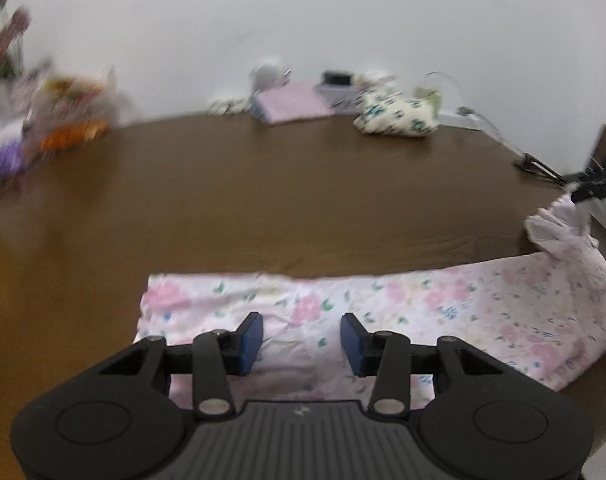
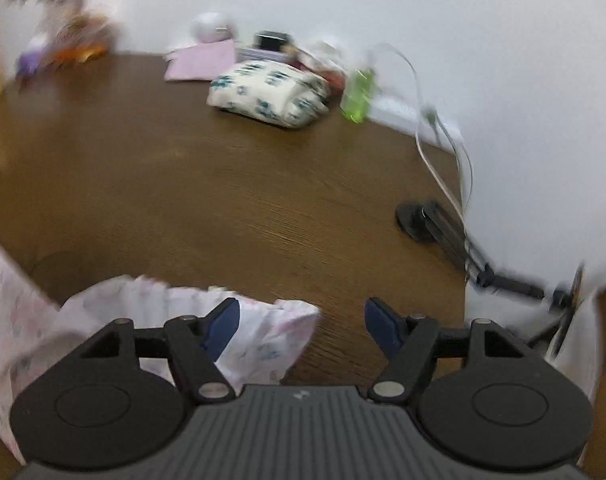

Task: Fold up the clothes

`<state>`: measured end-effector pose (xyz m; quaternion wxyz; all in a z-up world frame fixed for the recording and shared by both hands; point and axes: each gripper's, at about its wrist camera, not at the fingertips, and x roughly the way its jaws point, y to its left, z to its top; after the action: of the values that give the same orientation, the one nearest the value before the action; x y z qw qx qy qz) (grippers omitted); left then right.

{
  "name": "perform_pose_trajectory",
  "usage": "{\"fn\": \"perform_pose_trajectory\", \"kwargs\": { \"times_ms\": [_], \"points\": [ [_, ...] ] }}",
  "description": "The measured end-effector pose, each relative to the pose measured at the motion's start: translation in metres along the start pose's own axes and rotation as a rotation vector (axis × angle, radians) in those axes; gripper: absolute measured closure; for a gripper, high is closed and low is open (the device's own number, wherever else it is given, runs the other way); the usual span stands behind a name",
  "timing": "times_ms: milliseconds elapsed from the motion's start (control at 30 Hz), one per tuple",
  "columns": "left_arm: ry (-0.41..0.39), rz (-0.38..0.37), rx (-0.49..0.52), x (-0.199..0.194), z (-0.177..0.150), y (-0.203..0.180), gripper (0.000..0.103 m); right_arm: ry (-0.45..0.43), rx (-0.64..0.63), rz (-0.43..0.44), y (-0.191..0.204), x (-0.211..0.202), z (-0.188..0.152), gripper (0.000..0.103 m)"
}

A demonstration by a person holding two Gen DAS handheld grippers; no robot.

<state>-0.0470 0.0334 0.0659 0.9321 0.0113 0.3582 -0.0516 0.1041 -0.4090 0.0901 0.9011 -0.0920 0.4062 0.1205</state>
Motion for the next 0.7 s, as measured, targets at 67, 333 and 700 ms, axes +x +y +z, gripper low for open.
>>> {"fn": "perform_pose_trajectory", "kwargs": {
  "times_ms": [67, 333, 700],
  "points": [
    [0.02, 0.008, -0.018, 0.003, -0.002, 0.003, 0.061, -0.008, 0.076, 0.133, -0.013, 0.011, -0.005, 0.042],
    [0.054, 0.084, -0.004, 0.012, 0.0, 0.005, 0.056, -0.226, -0.193, 0.273, 0.016, -0.024, -0.046, 0.101],
    [0.066, 0.165, 0.011, 0.014, 0.006, 0.005, 0.049, -0.16, -0.511, 0.381, 0.049, -0.082, -0.157, 0.101]
  ]
}}
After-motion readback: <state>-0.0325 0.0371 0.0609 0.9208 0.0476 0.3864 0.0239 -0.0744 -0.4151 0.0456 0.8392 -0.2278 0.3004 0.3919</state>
